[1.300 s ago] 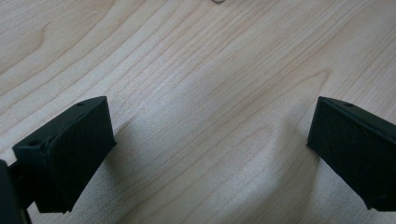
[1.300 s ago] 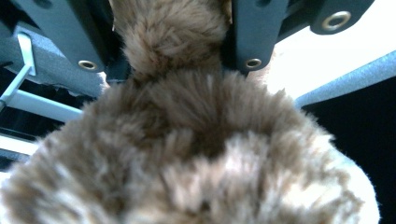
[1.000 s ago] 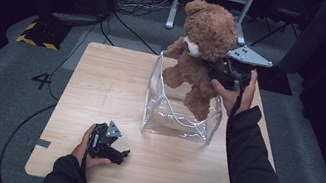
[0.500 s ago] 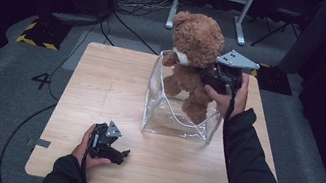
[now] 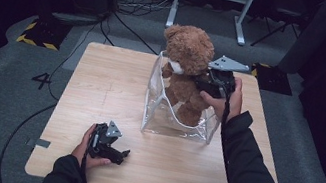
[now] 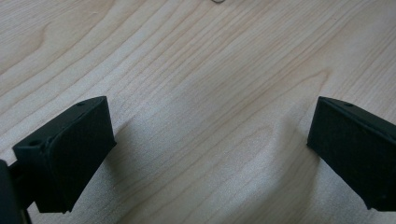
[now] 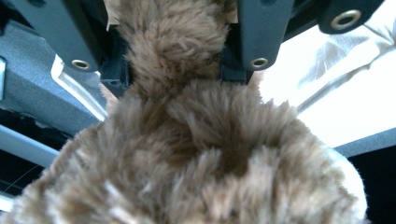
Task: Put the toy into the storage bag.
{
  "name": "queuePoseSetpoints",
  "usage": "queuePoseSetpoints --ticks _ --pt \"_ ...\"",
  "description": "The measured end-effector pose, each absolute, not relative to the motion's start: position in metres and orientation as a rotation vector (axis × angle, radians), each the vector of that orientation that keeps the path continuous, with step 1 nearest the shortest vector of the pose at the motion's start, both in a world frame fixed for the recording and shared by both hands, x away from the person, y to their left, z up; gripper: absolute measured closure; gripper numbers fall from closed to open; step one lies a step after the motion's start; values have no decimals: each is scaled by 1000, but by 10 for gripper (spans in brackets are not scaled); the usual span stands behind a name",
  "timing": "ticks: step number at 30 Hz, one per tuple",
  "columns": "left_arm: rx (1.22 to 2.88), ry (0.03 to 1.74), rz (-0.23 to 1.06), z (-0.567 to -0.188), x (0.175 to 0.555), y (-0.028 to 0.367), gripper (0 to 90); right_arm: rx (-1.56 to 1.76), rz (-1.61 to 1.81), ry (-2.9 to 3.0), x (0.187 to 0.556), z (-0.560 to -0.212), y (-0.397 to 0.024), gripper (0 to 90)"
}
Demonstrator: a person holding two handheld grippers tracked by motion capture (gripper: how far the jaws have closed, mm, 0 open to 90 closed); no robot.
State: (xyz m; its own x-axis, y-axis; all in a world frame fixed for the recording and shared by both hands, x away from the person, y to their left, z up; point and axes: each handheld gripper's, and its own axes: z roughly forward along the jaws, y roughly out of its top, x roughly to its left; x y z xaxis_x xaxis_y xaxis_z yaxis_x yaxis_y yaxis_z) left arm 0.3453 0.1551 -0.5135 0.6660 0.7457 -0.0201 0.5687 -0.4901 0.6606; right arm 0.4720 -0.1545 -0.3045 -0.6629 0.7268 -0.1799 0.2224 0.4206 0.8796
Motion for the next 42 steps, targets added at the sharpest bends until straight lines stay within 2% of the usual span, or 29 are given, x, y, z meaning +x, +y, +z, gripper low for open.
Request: queuePoseSetpoints --ticks 13,17,26,33,42 --pt "2236 1008 358 -513 345 155 6 790 1073 2263 478 -306 -154 570" --pt "2235 1008 357 -513 345 155 6 769 1009 2324 480 -307 -153 609" --pt "2235 1009 357 -513 345 155 5 780 948 2407 484 -314 -155 632" --pt "2235 1009 358 -513 345 155 6 772 933 2441 484 -316 -156 700" --pt "2235 1009 357 -513 345 155 6 760 924 2460 485 -316 -155 723"
